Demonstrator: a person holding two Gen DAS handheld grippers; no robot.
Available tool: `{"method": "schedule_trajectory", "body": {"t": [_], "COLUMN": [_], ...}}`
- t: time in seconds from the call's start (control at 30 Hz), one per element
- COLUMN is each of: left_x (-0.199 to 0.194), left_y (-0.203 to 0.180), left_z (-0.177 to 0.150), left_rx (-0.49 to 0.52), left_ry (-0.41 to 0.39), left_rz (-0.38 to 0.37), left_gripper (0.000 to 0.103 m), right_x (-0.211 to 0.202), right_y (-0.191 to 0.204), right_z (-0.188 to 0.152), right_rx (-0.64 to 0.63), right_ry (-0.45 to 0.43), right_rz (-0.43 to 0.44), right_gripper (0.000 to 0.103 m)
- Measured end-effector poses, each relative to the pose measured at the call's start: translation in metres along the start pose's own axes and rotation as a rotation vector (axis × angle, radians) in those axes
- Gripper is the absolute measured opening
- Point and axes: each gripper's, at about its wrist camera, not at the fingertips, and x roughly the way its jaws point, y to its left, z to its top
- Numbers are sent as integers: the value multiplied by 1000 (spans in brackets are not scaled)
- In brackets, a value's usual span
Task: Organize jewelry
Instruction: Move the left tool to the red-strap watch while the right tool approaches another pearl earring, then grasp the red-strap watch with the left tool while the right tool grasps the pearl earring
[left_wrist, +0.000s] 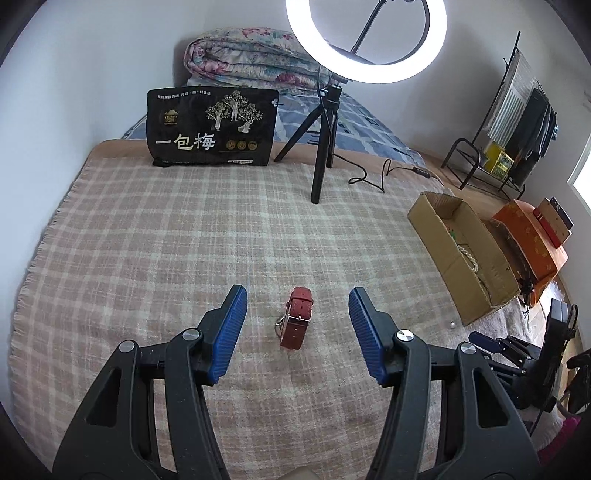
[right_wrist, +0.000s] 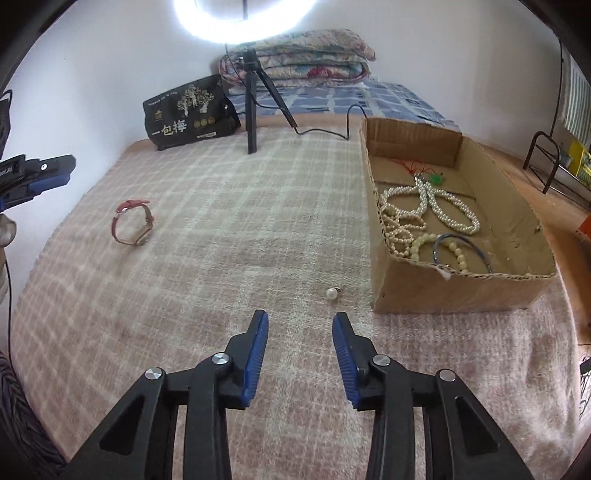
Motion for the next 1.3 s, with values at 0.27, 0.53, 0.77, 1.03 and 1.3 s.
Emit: {"method": "schedule_trajectory", "body": {"t": [0.27,0.53,0.77,1.03,1.3], "left_x": [20,33,42,57,79], "left_y": [2,1,5,6,0], "left_z": [1,1,2,-2,-11], "left_rx": [-4,1,-12,-25,22], "left_ry": [52,74,99,138,195], "left_rz": [-16,-16,-25,-44,-8], "left_gripper": [59,59,59,59,59], "right_x": [20,31,38,42,42], "right_y": [-9,-8,-8,-10,-8], "right_z": [5,10,13,13,14], "right_rx": [55,66,83,92,74], "right_ry": [9,11,11,13,15], "right_rz": [-27,-49,-80,-94,-95], "right_gripper": [29,28,26,17,10]}}
